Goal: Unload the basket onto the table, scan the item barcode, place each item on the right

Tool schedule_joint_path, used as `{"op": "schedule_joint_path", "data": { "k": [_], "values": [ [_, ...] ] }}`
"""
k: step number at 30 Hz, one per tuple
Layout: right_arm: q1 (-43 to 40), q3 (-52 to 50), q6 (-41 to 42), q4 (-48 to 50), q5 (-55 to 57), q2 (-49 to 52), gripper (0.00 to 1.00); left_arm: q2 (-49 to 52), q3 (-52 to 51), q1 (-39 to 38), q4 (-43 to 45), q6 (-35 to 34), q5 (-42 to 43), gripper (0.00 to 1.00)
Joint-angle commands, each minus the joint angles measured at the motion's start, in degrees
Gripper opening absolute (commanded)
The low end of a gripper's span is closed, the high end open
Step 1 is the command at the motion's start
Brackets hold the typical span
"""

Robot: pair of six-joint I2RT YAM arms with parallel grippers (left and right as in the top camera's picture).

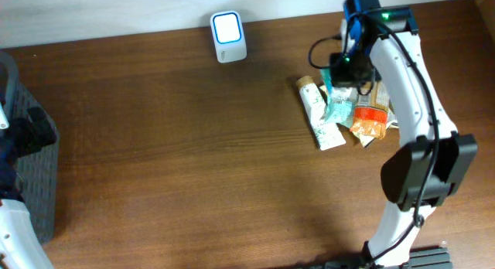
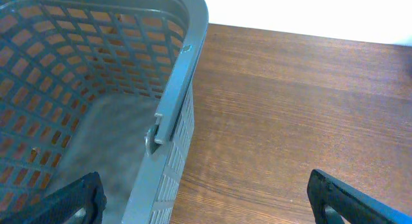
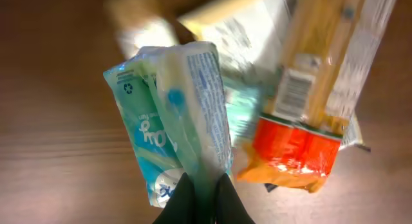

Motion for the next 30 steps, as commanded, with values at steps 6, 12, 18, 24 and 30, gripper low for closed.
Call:
{"op": "schedule_joint_path", "data": {
  "k": [6,12,18,24,30],
  "values": [
    [-6.0,-3.8,0.0,0.2,-0.8,2.8,0.34,-0.3,0.7,0.2,0.1,0.7,0.2,0.99],
    [-5.5,9.0,-2.8,-7.3,-7.0,0.2,0.56,-0.3,0.7,0.2,0.1,0.7,0.2,0.99],
    [3.8,31.6,-3.8,-16.1,-7.0,-10.6,0.74,-0.3,0.7,0.2,0.1,0.7,0.2,0.99],
    [9.9,33.9,-3.8,-17.8,-7.0,-20.3,0.99,-0.3,0.7,0.2,0.1,0.7,0.2,0.99],
    [9.9,33.9,-3.8,-17.8,-7.4,-22.8,0.99,-0.3,0.7,0.2,0.1,0.7,0.2,0.99]
  ]
}}
